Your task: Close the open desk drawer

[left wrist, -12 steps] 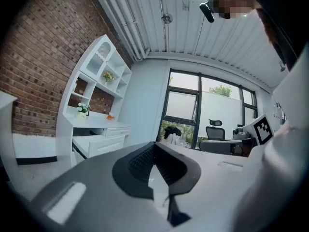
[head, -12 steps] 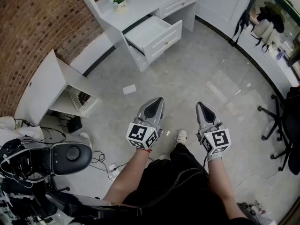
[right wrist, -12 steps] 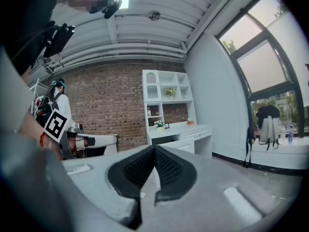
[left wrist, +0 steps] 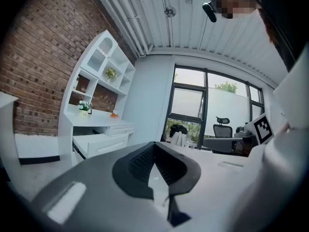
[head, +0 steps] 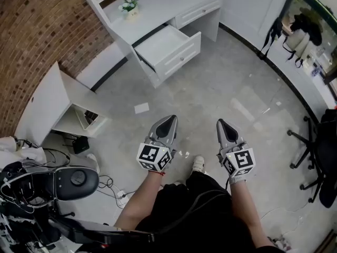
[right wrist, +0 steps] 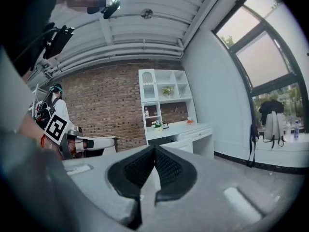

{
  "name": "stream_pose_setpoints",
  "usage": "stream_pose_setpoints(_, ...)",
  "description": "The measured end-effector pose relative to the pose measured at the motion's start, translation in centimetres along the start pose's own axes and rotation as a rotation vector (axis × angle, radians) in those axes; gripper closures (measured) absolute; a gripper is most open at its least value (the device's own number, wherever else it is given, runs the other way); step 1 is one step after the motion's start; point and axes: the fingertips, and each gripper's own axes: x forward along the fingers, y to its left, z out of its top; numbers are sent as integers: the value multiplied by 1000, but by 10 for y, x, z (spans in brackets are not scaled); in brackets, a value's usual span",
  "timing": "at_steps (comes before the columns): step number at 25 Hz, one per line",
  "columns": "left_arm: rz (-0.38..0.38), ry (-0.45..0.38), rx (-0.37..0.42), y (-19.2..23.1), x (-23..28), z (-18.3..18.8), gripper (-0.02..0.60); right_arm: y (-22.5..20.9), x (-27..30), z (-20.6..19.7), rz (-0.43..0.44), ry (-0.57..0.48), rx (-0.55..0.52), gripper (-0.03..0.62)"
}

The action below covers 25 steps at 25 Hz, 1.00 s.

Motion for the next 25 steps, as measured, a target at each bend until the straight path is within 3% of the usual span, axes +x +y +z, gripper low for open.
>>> stream_pose_setpoints(8, 20, -47, 5, -6, 54, 12, 580, -52, 16, 13, 34, -26, 9, 594)
stream_pose_setpoints(13, 31, -18, 0, -5, 71, 7, 580, -68, 25, 14, 47, -19, 46, 594)
stream_pose_setpoints(20, 42, 7, 8, 20, 99, 5, 580, -89, 70, 6, 66, 1, 94, 594)
stream_pose_setpoints(25, 82, 4, -19, 53, 134, 4, 580, -104, 116, 15, 119, 9, 63, 594)
